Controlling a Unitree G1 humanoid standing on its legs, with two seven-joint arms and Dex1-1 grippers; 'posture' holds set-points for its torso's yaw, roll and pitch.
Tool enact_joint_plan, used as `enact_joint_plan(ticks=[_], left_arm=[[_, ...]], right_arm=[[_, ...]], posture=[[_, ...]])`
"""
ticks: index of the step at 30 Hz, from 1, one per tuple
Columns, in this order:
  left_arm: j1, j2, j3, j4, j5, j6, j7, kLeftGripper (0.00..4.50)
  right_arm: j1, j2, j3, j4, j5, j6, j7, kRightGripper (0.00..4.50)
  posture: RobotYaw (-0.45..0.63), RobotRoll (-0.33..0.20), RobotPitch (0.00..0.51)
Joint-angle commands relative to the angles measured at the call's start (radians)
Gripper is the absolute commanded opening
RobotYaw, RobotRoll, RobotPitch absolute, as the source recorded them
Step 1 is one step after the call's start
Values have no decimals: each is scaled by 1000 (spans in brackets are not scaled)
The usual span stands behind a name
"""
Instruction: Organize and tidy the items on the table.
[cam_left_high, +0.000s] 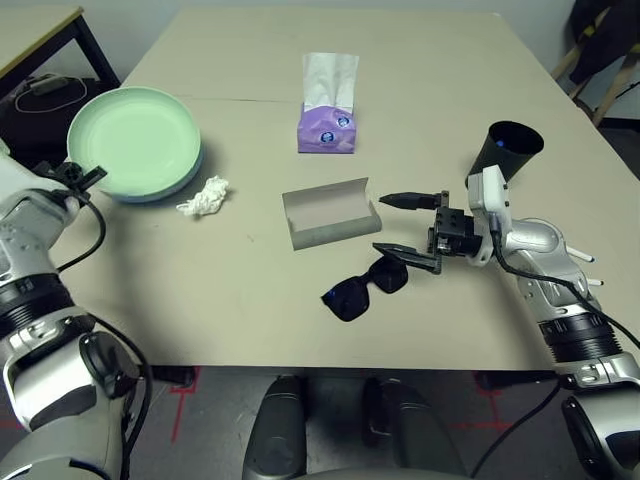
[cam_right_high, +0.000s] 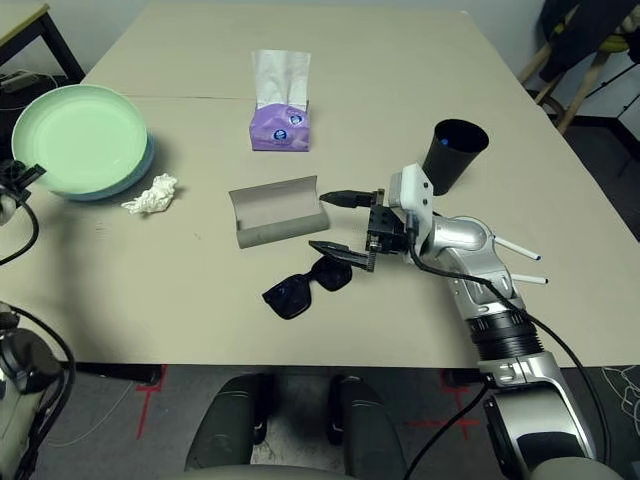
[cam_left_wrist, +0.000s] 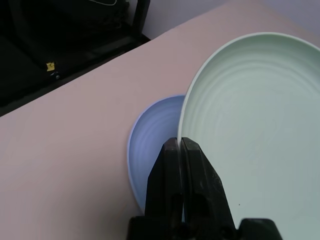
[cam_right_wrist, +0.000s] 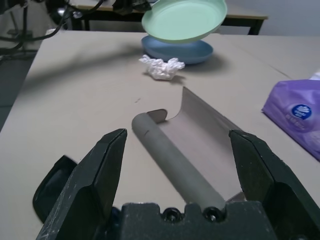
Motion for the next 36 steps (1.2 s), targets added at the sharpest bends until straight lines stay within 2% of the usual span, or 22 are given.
enact_joint_plan(ticks=[1, 11, 12, 14, 20, 23, 28, 33, 36], left_arm=[[-22, 1, -20, 86, 26, -65, 39, 15], [-60, -6, -56, 160, 51, -146, 154, 15], [-57, -12, -62, 150, 51, -147, 159, 504], [-36, -33, -79, 101, 45, -130, 150, 1074], [38, -63, -104, -29, 26, -55, 114, 3411], [82, -49, -135, -103, -8, 59, 17, 4472], [131, -8, -165, -164, -34, 197, -94, 4472], [184, 92, -322, -194, 26, 175, -302, 4472], [212, 125, -394, -232, 33, 151, -430, 4472]], right_arm=[[0, 24, -13, -25, 17, 38, -51, 4500], [22, 42, 0, -104, 28, 80, -88, 4500], [23, 42, -1, -105, 28, 81, -89, 4500], [24, 41, -2, -106, 27, 80, -90, 4500], [23, 42, -2, -107, 25, 82, -94, 4500], [20, 40, -2, -106, 26, 83, -94, 4500], [16, 39, -2, -105, 26, 86, -94, 4500], [17, 38, -2, -99, 24, 80, -91, 4500], [17, 38, -2, -92, 23, 74, -89, 4500]], posture=[[179, 0, 155], [179, 0, 157], [177, 0, 157], [177, 0, 156], [179, 0, 156], [183, 0, 155], [187, 0, 155], [187, 0, 153], [186, 0, 151]])
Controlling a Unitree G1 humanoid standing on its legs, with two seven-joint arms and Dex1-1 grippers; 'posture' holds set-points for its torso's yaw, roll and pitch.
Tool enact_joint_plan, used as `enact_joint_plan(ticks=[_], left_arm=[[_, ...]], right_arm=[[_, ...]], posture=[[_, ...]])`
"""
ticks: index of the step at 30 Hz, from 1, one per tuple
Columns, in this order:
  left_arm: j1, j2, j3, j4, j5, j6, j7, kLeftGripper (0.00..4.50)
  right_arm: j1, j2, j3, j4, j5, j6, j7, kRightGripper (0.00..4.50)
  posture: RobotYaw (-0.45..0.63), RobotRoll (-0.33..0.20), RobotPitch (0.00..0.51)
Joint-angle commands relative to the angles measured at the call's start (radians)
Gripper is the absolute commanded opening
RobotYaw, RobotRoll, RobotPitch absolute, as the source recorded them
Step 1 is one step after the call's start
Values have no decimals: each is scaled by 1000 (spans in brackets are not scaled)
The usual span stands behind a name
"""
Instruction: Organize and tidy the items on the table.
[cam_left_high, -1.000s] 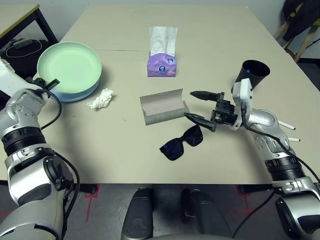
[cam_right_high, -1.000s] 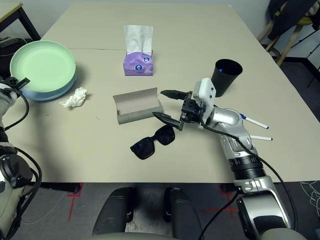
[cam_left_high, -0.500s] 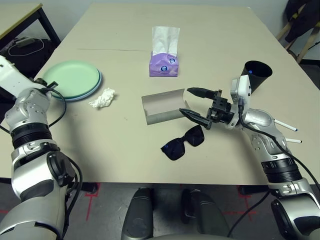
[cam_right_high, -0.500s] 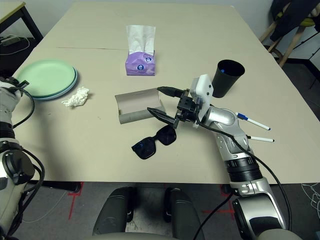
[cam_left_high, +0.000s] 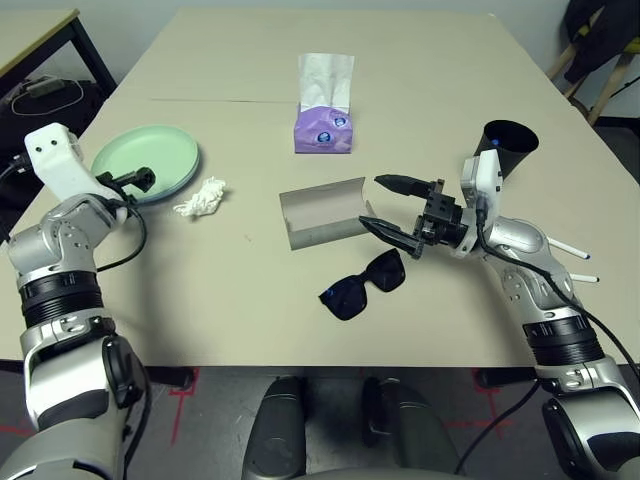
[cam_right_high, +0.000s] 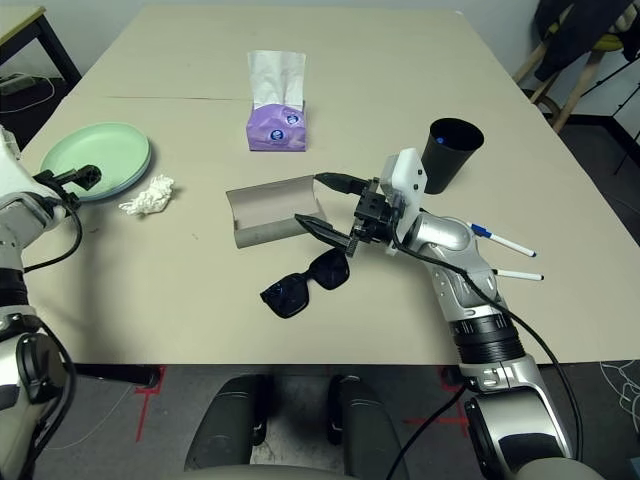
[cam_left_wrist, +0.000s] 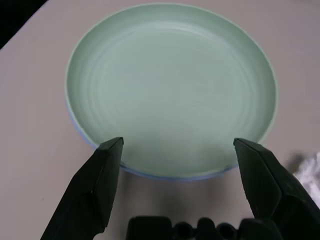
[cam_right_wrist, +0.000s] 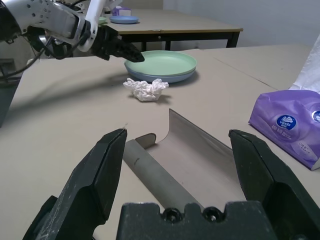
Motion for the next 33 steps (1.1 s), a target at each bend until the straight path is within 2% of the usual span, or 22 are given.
enact_joint_plan(ticks=[1, 4, 7, 15, 22, 25, 28, 33], left_arm=[[31, 28, -89, -45, 22, -33, -146, 4472], [36, 40, -122, -50, 27, -56, -229, 4472], [26, 39, -128, -61, 0, -2, -288, 4472], [-22, 33, -141, -28, 6, 117, -324, 4472], [-27, 36, -178, 3, 25, 125, -365, 4472], [-19, 41, -196, -1, 31, 130, -384, 3870], [-12, 46, -206, 0, 39, 127, -398, 2816], [-18, 52, -206, -6, 42, 130, -417, 788]], right_arm=[[8, -5, -2, -3, 4, -6, 7, 4500], [8, -7, -2, 2, 2, -10, 8, 4500], [9, -9, -3, 1, 1, -10, 7, 4500], [8, -12, -4, -17, 1, 1, -4, 4500], [7, -15, -5, -21, 1, 4, -12, 4500], [8, -15, -6, -21, 1, 2, -14, 4500], [9, -15, -6, -21, 1, -1, -14, 4500], [9, -14, -7, -15, 1, -6, -13, 4500]], posture=[[185, 0, 151], [181, 0, 150], [177, 0, 148], [167, 0, 145], [160, 0, 142], [159, 0, 141], [160, 0, 141], [160, 0, 139]])
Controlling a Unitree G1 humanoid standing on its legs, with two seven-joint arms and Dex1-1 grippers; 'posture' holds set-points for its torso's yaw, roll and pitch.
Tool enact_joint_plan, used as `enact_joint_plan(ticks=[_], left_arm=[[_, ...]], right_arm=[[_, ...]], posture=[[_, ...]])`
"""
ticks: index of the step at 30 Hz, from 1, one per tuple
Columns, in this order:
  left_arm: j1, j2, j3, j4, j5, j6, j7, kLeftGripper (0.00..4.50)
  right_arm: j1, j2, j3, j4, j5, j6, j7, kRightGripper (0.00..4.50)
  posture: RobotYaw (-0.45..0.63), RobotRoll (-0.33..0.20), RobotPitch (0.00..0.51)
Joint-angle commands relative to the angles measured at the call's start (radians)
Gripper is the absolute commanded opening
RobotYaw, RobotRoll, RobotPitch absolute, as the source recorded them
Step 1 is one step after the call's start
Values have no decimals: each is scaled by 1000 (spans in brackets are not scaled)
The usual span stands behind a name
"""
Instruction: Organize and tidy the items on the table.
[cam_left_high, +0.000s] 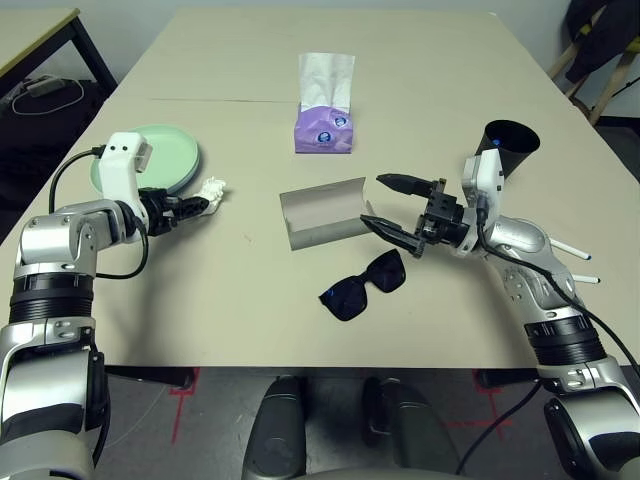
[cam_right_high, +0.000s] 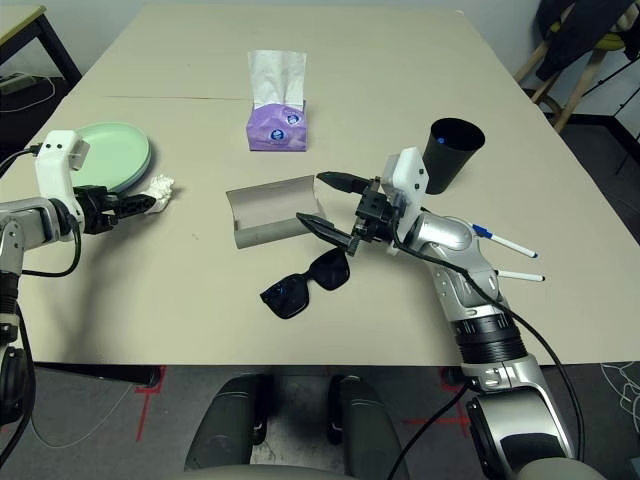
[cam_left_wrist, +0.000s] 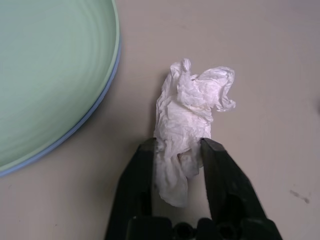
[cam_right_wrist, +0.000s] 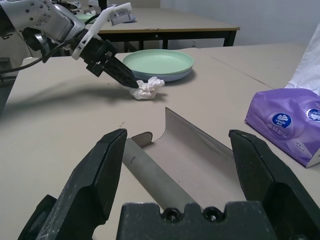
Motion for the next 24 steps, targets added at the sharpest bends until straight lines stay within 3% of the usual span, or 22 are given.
enact_joint_plan(ticks=[1, 2, 8, 16, 24], left_arm=[[4, 19, -15, 0, 10, 10, -25, 389], [5, 21, -16, -2, 10, 12, -29, 16], [-12, 27, 14, -23, -4, 25, -30, 16], [-119, 11, 128, 18, -27, 30, 59, 16], [-284, -22, 213, 376, 69, -274, 369, 16]], right_arm=[[9, -7, -7, -14, 1, -6, -2, 4500], [9, -7, -7, -13, 1, -6, -2, 4500], [6, -8, -9, -6, 0, -8, -2, 4500], [3, -7, -8, 2, -1, -12, 2, 4500], [-3, -3, -3, 11, -2, -18, 6, 4500]], posture=[[160, 0, 139], [160, 0, 139], [162, 0, 138], [171, 0, 135], [174, 0, 129]])
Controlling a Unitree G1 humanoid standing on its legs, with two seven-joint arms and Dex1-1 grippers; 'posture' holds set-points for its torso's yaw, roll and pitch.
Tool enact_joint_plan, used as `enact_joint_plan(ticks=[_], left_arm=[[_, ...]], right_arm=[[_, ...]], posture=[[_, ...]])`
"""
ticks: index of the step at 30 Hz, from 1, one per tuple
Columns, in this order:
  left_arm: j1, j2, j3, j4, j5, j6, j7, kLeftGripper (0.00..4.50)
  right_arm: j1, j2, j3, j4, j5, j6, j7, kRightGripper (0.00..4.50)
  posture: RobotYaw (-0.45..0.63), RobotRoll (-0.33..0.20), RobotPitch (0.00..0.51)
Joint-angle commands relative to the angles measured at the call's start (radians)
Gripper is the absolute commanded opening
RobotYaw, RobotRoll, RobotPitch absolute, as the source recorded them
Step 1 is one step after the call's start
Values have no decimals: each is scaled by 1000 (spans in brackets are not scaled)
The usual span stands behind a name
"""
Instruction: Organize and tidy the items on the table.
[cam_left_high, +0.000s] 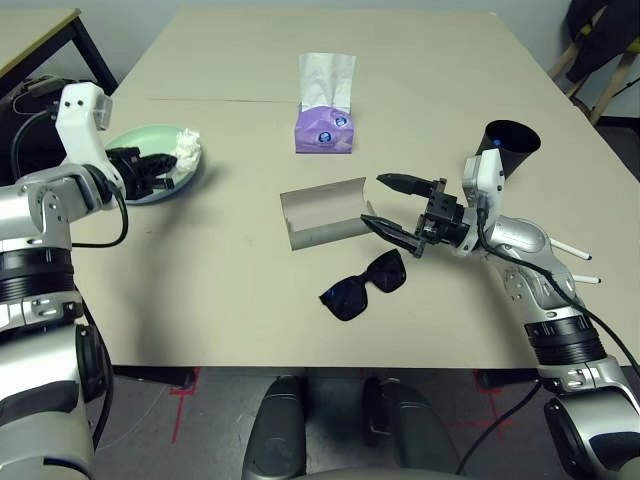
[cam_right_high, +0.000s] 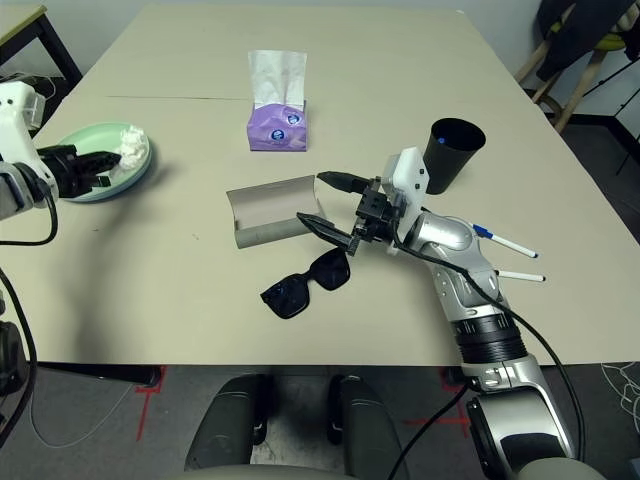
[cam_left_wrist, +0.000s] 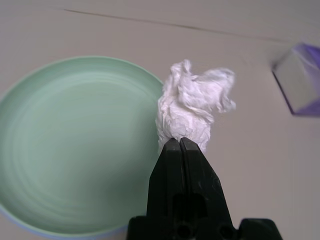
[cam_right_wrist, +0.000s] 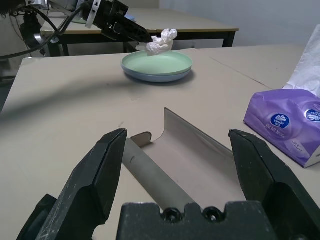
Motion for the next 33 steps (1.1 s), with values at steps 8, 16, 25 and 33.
enact_joint_plan(ticks=[8, 16, 25, 33], left_arm=[[-108, -42, 14, 266, 64, -254, 157, 16], [-156, -51, -18, 321, 85, -308, 119, 2281], [-113, -29, -66, 211, 84, -255, -13, 4451], [139, 64, -184, -175, 12, -191, -466, 4451]], right_arm=[[1, -3, -3, -11, 0, 0, -2, 4500], [8, -7, -9, -5, -3, -9, -4, 4500], [11, 7, -10, -10, 4, 4, -34, 4500], [12, 8, -9, 4, 5, -5, -28, 4500]], posture=[[163, 0, 128], [156, 0, 127], [167, 0, 123], [183, 0, 124]])
